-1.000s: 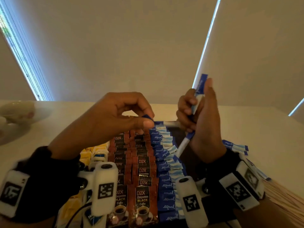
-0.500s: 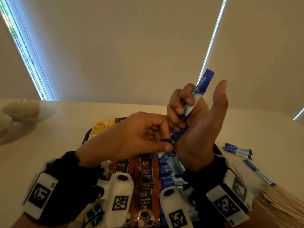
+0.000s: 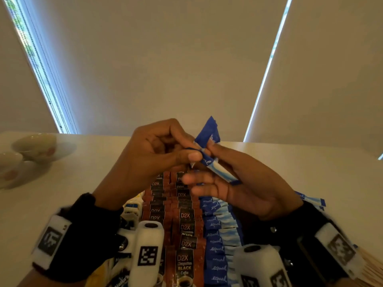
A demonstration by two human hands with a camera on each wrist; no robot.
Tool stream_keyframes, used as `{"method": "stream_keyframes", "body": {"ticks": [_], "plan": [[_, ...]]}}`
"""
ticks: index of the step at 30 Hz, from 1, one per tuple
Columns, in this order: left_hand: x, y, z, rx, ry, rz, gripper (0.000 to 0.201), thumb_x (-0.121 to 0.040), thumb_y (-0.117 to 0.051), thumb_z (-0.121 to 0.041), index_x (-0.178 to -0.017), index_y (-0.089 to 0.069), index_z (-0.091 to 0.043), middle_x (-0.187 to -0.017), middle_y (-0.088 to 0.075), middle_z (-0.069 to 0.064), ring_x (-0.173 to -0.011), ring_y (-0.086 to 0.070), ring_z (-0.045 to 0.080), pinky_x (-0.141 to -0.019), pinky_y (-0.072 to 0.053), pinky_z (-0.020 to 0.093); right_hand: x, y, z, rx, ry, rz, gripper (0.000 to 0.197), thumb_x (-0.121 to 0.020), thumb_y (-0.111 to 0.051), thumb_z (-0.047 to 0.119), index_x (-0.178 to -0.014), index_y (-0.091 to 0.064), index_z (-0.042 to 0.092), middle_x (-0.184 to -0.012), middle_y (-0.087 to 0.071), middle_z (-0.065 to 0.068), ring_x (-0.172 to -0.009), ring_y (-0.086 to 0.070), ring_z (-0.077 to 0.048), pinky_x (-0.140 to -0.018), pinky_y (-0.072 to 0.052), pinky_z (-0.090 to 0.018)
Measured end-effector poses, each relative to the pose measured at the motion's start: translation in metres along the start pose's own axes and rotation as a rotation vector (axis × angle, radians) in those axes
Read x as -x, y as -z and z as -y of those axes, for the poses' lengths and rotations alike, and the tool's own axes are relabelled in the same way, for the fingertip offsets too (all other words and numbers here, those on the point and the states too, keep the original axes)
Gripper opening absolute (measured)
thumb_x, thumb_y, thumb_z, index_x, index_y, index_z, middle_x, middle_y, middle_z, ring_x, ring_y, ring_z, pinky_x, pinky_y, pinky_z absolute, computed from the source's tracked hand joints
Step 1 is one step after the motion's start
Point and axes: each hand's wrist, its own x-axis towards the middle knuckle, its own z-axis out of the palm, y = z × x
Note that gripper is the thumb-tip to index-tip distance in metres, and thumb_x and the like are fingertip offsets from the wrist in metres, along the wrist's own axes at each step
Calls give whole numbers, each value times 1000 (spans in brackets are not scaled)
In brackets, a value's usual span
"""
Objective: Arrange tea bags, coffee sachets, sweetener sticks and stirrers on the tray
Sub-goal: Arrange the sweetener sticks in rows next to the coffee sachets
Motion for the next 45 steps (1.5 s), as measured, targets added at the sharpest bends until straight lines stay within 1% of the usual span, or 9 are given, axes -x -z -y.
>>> {"method": "stream_keyframes", "body": {"ticks": [4, 6, 11, 15, 19, 23, 29, 38, 45], "plan": [[0, 3, -3, -7, 16, 43, 10, -68, -69, -17, -75, -65, -13, -77, -73, -5, -76, -71, 11, -67, -53, 17, -1, 5, 1, -88, 60, -103, 13, -81, -54, 17, -78, -63, 8, -76, -71, -6, -71, -70, -12, -60, -56, -19], [-1, 7, -4, -52, 29, 79, 14, -70, -71, -14, -79, -62, -8, -84, -74, -2, -83, -71, 14, -70, -56, 21, -4, 9, -1, -99, 146, -180, 22, -81, -56, 4, -61, -53, 14, -78, -71, -10, -73, -71, -15, -60, -56, -20], [1, 16, -7, -42, 32, 71, 8, -72, -70, -20, -73, -63, -21, -112, -69, 3, -106, -65, 22, -74, -59, 43, -7, 11, -5, 103, 562, -475, 23, -85, -55, -6, -75, -41, 9, -70, -68, -5, -65, -69, -12, -55, -53, -19], [2, 27, -14, 45, 108, 111, 21, -69, -77, -39, -73, -64, -23, -124, -63, 1, -95, -68, 20, -66, -58, 33, -6, 12, -6, 308, 826, -667, 27, -88, -58, 1, -68, -42, 11, -73, -69, 1, -68, -70, -13, -57, -55, -22], [2, 28, -17, 111, 205, 138, 10, -71, -71, -29, -73, -64, -22, -123, -64, 2, -103, -67, 24, -60, -56, 26, -4, 6, -9, 348, 921, -686, 30, -87, -59, 2, -67, -40, 12, -81, -69, -4, -71, -72, -15, -62, -56, -22], [-1, 19, -14, 189, 280, -27, 3, -68, -64, -20, -68, -62, -18, -109, -71, 5, -98, -69, 22, -58, -57, 23, -5, 4, -11, 380, 916, -663, 26, -87, -60, 2, -72, -38, 8, -81, -67, -5, -72, -72, -15, -63, -56, -22], [-4, 9, 1, 58, 264, -223, 11, -73, -63, -19, -77, -56, -11, -79, -73, 4, -77, -70, 13, -56, -55, 23, -7, 9, -12, 122, 742, -548, 34, -87, -56, 0, -73, -30, 16, -75, -66, -3, -78, -72, -17, -61, -54, -20], [-5, 4, 5, 143, 141, -421, 10, -72, -64, -16, -77, -55, -13, -75, -72, -1, -79, -71, 16, -67, -56, 22, -13, 6, -19, 105, 609, -486, 38, -86, -56, -7, -70, -29, 16, -70, -64, -5, -85, -71, -22, -53, -51, -18], [-3, 0, 9, -92, 36, -498, 13, -85, -64, -5, -82, -57, -15, -91, -68, 8, -91, -70, 20, -68, -57, 25, -8, 2, -16, 161, 604, -453, 37, -83, -62, 3, -68, -30, 13, -76, -70, -6, -87, -71, -20, -54, -53, -20]]}}
